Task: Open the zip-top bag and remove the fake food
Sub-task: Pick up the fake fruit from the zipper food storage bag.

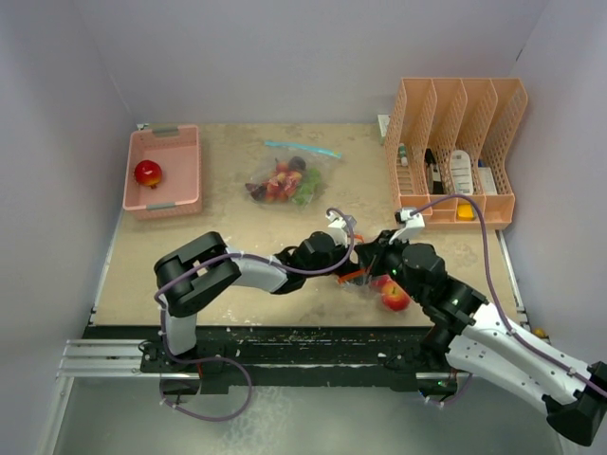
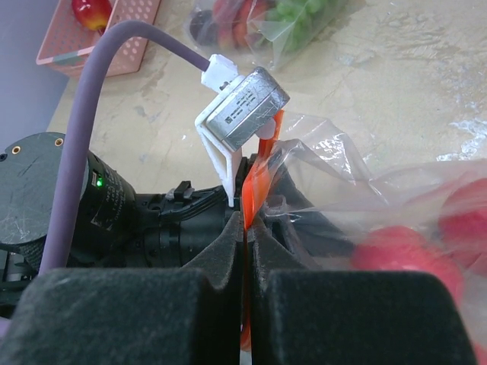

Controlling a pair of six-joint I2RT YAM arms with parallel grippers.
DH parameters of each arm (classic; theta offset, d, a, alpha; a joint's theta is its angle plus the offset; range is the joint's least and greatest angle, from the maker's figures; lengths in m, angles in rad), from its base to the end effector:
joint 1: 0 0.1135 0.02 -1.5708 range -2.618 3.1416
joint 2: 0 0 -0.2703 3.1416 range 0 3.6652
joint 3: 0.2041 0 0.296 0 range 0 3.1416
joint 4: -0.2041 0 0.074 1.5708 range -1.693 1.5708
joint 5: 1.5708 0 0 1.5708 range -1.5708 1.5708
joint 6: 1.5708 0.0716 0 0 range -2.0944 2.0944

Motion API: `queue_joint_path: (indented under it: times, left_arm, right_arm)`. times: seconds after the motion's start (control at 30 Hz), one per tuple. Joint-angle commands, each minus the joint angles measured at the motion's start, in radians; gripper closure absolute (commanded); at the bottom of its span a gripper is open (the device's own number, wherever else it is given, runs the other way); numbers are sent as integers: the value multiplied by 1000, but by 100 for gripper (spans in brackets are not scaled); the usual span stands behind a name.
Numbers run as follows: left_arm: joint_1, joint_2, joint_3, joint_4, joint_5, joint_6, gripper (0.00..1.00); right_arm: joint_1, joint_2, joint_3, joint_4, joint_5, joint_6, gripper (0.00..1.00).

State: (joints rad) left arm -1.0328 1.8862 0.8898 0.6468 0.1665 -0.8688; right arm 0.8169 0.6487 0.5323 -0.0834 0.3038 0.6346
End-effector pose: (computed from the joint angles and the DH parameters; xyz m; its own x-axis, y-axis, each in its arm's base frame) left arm 0.2191 -0.3904 0.1102 -0.8209 -0.0938 -0.5633 0.4644 0.4646 -0.7540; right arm 0.1792 0.1595 0.2745 -0.4028 0.3974 -0.8245 -0.3180 0.7839 0.5333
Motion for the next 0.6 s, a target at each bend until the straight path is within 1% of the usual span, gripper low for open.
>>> queue_joint_path:
  times: [0.0,0.1,0.23,0.43,0.5,0.57]
  left_arm:
    - [-1,8,61,82,34,12,0]
    - [2,69,91,120,57,-15,1]
    - [1,155,168,81,93,-12,1]
    - [1,237,185,109,80,-24,1]
    - [2,243,188,113,85,-25,9]
    - [1,229,171,127,85,-28,21]
  right_arm:
    - [-10,23,22,-14,58,-11,100]
    - [-10,50,36,25,24,-33,100]
    - [-10,89,21,65,-28,-36,100]
    - [-10,115,2,97,-67,-37,100]
    - [-10,110,0,98,-73,-36,100]
    - [-10,94,-5,91,-64,-33,100]
